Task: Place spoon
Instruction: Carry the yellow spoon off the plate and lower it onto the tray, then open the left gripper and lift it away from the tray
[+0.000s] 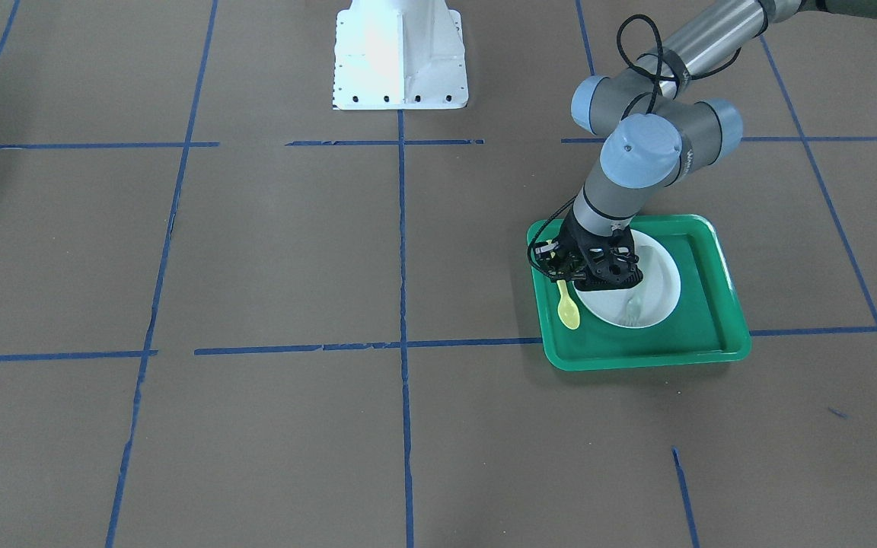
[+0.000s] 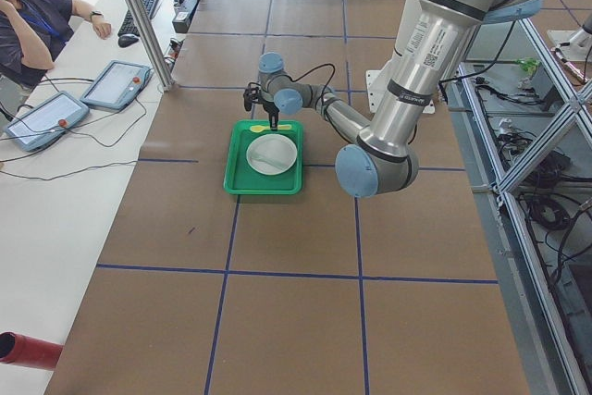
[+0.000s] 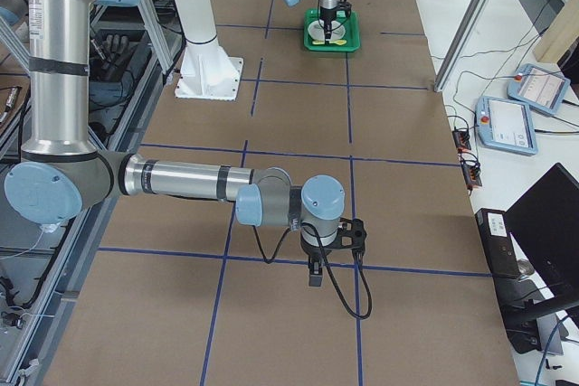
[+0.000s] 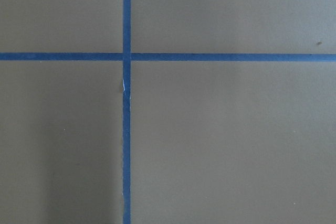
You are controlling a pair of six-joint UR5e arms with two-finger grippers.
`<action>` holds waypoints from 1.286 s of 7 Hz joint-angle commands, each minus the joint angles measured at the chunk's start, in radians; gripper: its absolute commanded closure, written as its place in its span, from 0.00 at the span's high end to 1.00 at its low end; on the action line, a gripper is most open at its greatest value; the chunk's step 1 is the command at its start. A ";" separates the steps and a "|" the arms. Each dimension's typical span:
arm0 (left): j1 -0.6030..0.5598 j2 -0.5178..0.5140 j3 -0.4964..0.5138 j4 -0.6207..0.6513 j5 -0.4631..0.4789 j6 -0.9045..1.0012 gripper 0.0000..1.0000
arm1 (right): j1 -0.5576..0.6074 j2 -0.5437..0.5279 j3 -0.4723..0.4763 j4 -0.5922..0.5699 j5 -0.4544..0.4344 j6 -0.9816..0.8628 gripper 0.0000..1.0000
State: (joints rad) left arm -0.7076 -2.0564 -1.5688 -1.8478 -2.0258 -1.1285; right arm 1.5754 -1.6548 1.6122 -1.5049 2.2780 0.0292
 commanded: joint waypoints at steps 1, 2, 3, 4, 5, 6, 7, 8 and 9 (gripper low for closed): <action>-0.001 0.002 0.000 0.001 0.010 0.016 0.33 | 0.000 0.000 0.000 0.000 0.000 0.000 1.00; -0.001 0.002 0.000 0.001 0.012 0.016 0.49 | 0.000 0.000 0.000 -0.001 0.000 0.000 1.00; -0.001 0.002 -0.002 0.001 0.010 0.016 0.56 | 0.000 0.001 0.000 0.000 0.000 0.000 1.00; -0.004 0.002 -0.005 0.001 0.010 0.016 0.58 | 0.000 0.000 0.000 0.000 0.000 0.000 1.00; -0.012 0.002 -0.028 0.004 0.010 0.029 0.58 | 0.000 0.000 0.000 0.000 0.000 0.000 1.00; -0.021 0.002 -0.036 0.008 0.010 0.030 0.61 | 0.000 0.000 0.000 -0.001 0.000 0.000 1.00; -0.036 0.015 -0.048 0.010 0.010 0.015 1.00 | 0.000 0.000 0.000 -0.001 -0.002 0.000 1.00; -0.065 0.024 -0.078 0.010 0.009 0.016 1.00 | 0.000 0.000 0.000 0.000 0.000 0.000 1.00; -0.116 0.074 -0.092 0.010 0.001 0.060 1.00 | 0.000 0.000 0.000 0.000 0.000 0.000 1.00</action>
State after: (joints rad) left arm -0.7743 -2.0243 -1.6392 -1.8382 -2.0186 -1.1001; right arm 1.5754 -1.6551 1.6122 -1.5053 2.2776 0.0291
